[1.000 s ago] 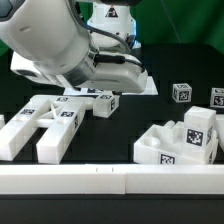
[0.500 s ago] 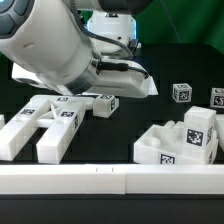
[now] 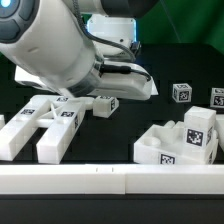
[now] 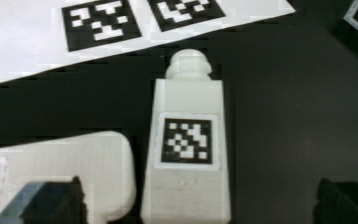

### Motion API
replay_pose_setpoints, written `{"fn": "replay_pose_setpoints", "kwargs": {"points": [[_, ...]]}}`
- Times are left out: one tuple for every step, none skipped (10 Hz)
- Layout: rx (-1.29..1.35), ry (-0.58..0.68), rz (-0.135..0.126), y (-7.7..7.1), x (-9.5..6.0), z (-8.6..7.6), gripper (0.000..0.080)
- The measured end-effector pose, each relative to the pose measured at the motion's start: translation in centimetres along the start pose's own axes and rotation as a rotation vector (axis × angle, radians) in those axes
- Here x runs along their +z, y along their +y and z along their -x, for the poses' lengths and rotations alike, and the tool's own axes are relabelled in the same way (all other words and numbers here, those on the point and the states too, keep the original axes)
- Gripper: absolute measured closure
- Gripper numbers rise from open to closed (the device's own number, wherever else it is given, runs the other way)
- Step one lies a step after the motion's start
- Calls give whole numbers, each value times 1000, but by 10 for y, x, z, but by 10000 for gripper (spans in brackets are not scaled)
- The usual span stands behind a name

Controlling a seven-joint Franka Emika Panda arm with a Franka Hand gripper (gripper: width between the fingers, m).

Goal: Assemble chair

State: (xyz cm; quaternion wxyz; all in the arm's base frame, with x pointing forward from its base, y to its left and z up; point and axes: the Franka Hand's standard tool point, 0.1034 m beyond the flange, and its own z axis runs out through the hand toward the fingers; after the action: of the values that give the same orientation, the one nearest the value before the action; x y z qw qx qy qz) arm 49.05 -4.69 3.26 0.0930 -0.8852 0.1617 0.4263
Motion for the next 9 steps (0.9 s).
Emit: {"fn": "replay_pose_setpoints", "kwargs": {"points": [[0, -1, 1, 0, 2, -1, 151], [0, 1, 1, -1, 2, -2, 151], [1, 3, 2, 0, 4, -4, 151], [1, 4, 3, 0, 8, -6, 151], [-1, 1, 5, -1, 10, -5, 151], [-2, 1, 8, -2, 10, -5, 151], [-2, 0, 9, -2, 10, -5, 151], [-2, 0, 8, -2, 11, -5, 151], [-1, -1, 8, -1, 11, -5, 178]]}}
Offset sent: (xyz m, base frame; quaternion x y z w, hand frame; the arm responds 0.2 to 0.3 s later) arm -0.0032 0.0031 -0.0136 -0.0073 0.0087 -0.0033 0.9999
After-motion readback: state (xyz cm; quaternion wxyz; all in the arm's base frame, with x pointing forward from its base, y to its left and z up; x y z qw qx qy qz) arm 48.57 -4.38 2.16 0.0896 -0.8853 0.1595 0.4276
